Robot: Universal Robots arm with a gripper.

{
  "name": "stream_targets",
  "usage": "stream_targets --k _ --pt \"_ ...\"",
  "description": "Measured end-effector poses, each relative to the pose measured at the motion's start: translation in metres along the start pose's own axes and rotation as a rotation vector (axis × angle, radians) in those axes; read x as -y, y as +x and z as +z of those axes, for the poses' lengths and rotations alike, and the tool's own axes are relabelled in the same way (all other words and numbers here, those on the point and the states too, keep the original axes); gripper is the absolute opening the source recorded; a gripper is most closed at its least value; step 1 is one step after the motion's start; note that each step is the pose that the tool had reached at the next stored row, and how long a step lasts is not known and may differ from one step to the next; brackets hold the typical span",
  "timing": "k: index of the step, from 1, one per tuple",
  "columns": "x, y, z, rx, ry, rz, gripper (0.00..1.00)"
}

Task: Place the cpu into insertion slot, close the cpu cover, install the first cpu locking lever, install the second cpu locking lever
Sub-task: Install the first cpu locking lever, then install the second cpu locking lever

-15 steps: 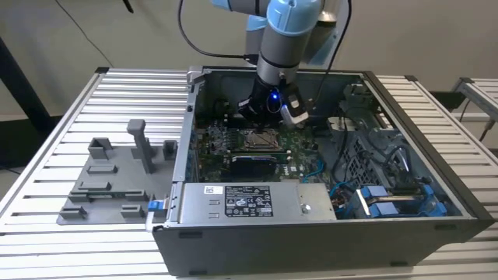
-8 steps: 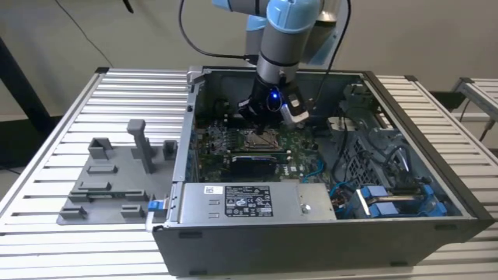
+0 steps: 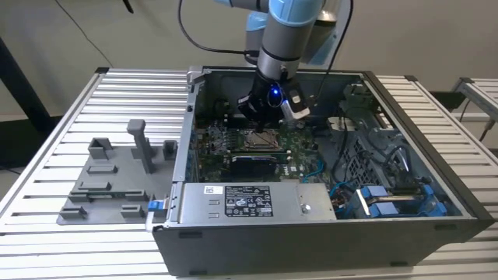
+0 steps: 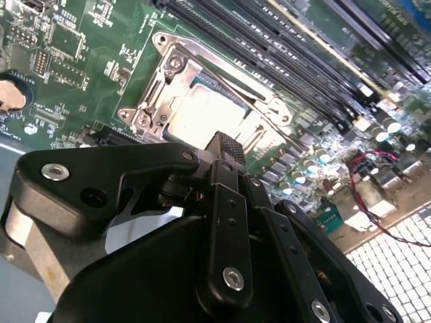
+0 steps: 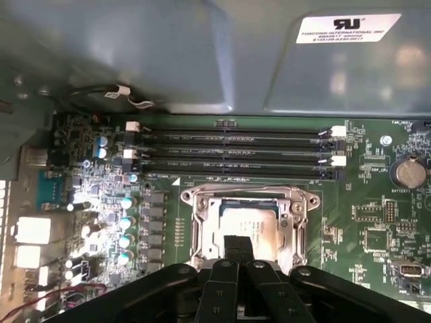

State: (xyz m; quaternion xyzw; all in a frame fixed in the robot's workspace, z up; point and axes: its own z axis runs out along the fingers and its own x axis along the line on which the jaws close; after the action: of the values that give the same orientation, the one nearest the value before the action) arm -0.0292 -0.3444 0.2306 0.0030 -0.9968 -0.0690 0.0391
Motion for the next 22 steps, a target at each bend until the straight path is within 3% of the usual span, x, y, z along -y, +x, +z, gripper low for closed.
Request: stream_targets --k 3,8,15,22 --pt "0.0021 0.0002 -0.0033 -0.0073 0.0048 0.005 0.11" --pt "0.0066 0.0011 -0.0149 -0.0074 0.0059 0.009 0.11" --pt "0.0161 0.0018 -0.0227 -0.0072 0.0197 0.014 0.11" --pt "0.0228 0.0028 -0.0360 -0.0081 0.0213 0.018 0.11"
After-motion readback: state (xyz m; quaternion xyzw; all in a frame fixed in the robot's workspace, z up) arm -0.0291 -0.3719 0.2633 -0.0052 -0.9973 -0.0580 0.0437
